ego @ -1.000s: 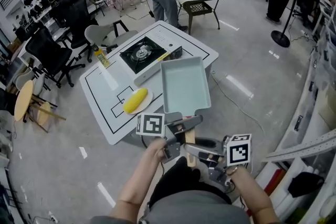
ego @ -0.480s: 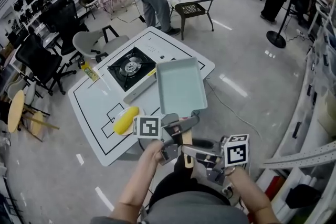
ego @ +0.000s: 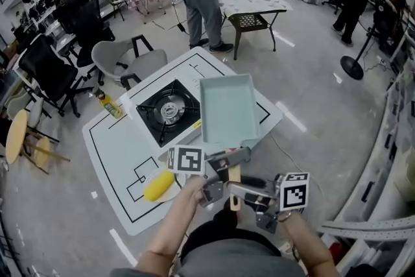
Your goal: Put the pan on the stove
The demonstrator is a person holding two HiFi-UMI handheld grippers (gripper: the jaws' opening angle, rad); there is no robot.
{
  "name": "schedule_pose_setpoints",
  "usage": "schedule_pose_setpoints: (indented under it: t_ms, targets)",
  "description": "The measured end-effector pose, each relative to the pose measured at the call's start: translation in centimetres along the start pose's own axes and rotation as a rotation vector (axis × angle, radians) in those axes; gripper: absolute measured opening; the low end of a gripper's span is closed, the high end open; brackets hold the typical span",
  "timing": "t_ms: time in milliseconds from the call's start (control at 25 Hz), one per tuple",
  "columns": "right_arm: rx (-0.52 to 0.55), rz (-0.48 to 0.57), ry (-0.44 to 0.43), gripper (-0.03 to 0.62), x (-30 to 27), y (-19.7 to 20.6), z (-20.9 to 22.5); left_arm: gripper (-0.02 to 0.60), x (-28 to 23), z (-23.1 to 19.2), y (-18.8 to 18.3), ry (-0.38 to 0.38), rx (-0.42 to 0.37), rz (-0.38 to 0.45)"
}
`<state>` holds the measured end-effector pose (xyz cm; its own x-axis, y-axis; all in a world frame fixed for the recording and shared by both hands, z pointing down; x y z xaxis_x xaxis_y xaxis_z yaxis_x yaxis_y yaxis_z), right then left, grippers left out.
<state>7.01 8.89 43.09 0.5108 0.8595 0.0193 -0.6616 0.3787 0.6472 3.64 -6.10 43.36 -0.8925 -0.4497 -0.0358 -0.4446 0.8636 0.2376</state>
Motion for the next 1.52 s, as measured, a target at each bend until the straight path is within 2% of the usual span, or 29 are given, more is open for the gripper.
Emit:
schedule_pose_setpoints:
  t_ms: [240,480,1200,1520]
  targets:
    - [0.007,-0.035,-0.02,0.169,-2.5,-2.7,1.8,0.186,0.8,-0.6,-3.6,0.0,0.0,0.042]
    - [-0.006,-0.1,-0.064,0.167,-4.4,-4.1,3.2,0.187,2.3,-1.3,-5.4,-0.022,0.006,0.118]
    - [-0.054,-0.393,-0.309,0.17,-8.5,-8.4,7.2,0.187,5.7,-2.4,-7.4,-0.124,0.069,0.468]
    - [-0.059,-0.489,-0.404,0.175,-9.6,-9.3,8.4,0.187,6.4,-2.6,-7.4,-0.153,0.088,0.58]
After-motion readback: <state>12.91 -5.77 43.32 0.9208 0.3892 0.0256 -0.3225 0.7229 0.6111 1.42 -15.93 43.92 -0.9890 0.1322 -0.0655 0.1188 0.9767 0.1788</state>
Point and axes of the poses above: the fingertips, and each gripper's own axes: x backward along the fingers, z to its right, y out of its underside, the point moved 9 cm from there along x, backward along the fingers, and after that the axes turned 9 degrees about x, right-handed, at the moved point
